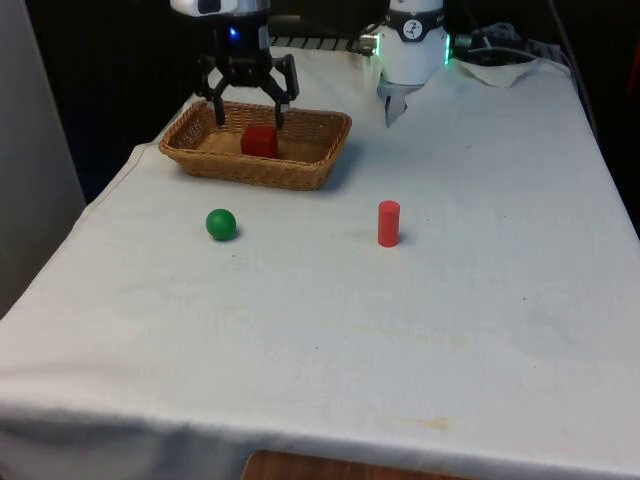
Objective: Pick up the object to the left of the cylinder and place it into the basket.
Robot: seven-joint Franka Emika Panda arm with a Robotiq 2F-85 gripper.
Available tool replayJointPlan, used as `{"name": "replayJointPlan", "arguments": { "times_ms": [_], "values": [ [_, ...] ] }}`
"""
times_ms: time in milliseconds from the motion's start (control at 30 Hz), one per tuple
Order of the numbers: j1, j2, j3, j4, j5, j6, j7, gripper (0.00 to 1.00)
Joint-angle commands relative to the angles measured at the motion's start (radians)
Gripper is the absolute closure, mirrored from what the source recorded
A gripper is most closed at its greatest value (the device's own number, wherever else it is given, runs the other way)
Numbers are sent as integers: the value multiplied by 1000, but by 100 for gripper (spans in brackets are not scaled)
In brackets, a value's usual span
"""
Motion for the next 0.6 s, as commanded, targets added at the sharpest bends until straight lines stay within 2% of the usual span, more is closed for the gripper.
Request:
{"name": "replayJointPlan", "arguments": {
  "times_ms": [0,233,267,300,500,533,567],
  "values": [
    [15,4,-12,6,-26,-11,23,0],
    [28,-4,-5,28,-64,-25,56,0],
    [16,-8,5,26,-47,-18,40,0],
    [29,-4,-4,31,-67,-26,59,0],
    [41,-2,0,50,-81,-34,72,0],
    [30,-8,11,48,-64,-28,55,0],
    [43,-2,1,52,-85,-35,76,0]
  ]
}}
